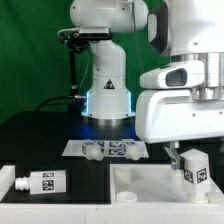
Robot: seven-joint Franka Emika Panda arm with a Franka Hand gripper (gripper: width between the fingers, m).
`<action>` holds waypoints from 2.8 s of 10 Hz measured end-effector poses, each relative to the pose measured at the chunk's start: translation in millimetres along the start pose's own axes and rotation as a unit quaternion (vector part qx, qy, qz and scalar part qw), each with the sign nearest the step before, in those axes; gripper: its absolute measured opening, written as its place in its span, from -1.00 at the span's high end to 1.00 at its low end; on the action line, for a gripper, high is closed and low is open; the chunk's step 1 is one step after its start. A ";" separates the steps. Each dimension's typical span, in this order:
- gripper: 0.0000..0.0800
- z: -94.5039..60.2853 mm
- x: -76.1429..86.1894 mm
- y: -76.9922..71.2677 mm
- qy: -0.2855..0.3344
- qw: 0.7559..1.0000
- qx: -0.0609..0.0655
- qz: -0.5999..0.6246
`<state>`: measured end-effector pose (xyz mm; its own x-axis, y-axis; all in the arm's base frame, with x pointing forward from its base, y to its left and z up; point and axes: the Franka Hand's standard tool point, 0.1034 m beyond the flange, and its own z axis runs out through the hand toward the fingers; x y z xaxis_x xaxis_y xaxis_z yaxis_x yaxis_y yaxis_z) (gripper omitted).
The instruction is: Assemble one leg
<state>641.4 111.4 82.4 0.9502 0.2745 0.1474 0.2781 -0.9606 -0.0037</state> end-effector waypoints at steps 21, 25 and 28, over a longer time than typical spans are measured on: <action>-0.56 6.3 -8.9 -2.0 -0.023 0.932 -0.004 0.362; -0.62 6.7 -8.4 -9.0 -0.027 0.995 -0.025 0.087; -0.55 7.4 -8.9 -10.4 -0.028 0.997 -0.026 0.072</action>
Offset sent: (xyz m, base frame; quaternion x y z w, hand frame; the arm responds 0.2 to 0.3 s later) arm 0.0000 0.0000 0.0000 0.0000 0.0000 0.0000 1.0000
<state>631.1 119.2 73.8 0.9865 0.1348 0.0935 0.1324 -0.9907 0.0316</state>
